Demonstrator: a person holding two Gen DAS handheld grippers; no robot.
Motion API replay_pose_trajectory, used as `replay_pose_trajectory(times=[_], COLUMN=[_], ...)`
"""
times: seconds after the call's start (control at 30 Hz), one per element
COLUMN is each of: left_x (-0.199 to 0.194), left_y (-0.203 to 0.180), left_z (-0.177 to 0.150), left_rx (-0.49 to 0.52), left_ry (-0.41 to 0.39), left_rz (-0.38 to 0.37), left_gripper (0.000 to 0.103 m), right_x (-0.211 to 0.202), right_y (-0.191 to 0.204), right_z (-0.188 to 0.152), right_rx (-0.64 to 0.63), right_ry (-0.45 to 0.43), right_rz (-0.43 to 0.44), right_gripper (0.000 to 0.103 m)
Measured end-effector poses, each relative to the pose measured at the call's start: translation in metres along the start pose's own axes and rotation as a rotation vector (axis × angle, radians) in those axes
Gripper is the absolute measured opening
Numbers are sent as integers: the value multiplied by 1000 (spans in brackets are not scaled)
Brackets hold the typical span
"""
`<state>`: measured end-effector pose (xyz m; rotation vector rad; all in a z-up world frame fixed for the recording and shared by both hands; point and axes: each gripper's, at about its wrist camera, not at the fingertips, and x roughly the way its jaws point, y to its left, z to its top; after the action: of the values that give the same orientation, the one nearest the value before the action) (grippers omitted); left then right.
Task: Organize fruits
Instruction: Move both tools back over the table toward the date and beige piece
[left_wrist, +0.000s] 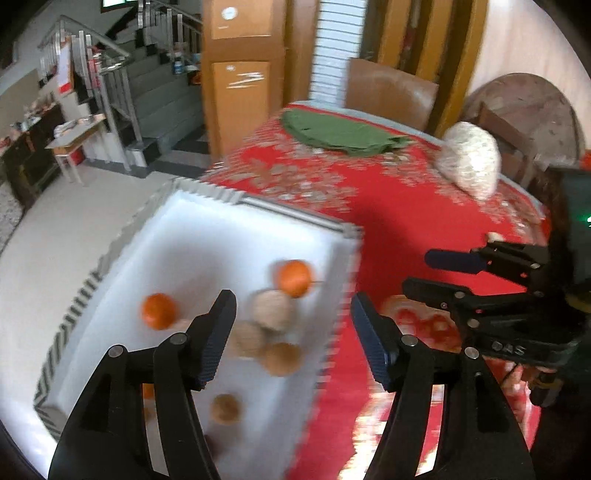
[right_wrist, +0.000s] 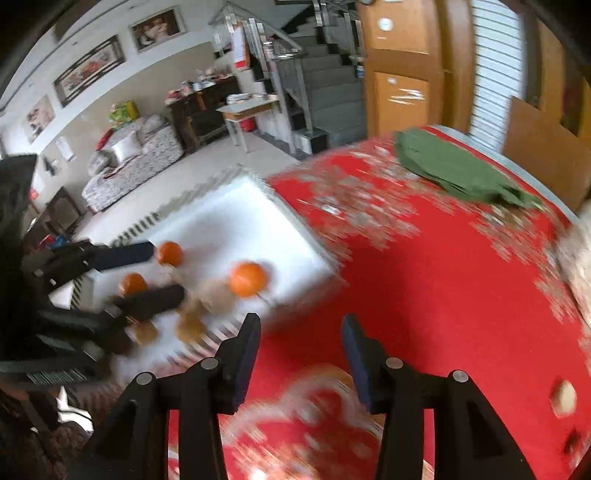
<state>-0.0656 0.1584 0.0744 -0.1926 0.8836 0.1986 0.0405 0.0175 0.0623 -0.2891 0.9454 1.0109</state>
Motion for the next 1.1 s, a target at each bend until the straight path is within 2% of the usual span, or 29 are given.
replay_pose_trajectory(times=[0.2,0.3,0.37,0.43,0.53,0.7,0.77,0.9,1.03,1.1], left_x=[0,6,10,15,20,29,32,35,42,44], left_y=[-51,-74,-87,-97,-107,-113,-114,-116,-116,-116], left_z=[7,9,8,9,10,7,7,6,3,2], left_rx=[75,101,120,134,144,153,153,154,153,151], left_ry=[10,25,37,48,61,80,86,93,113,119], left_rz=[-93,-119,-132,-136,-138,-131,-130,-136,-136,-135], left_gripper=[65,65,65,65,65,65,65,65,65,65], right_x=[-34,-59,-71,-82,-87,-91,-99,-116,-123,-119], right_y=[-95,-155,-182,-207,-225,-224,-226,-242,-275,-288], right_z=[-54,-79,-89,-98,-102,-102,-103,-109,-119,-122], right_rx=[155,274,329,388,422,406,404,427,502,530], right_ry=[40,39,33,9,7,-23,-60,-64,-77,-65], right_rz=[-174,-264,-296,-289,-299,-264,-257,-378,-428,-413], right_gripper=[44,44,44,45,45,45,45,45,46,46])
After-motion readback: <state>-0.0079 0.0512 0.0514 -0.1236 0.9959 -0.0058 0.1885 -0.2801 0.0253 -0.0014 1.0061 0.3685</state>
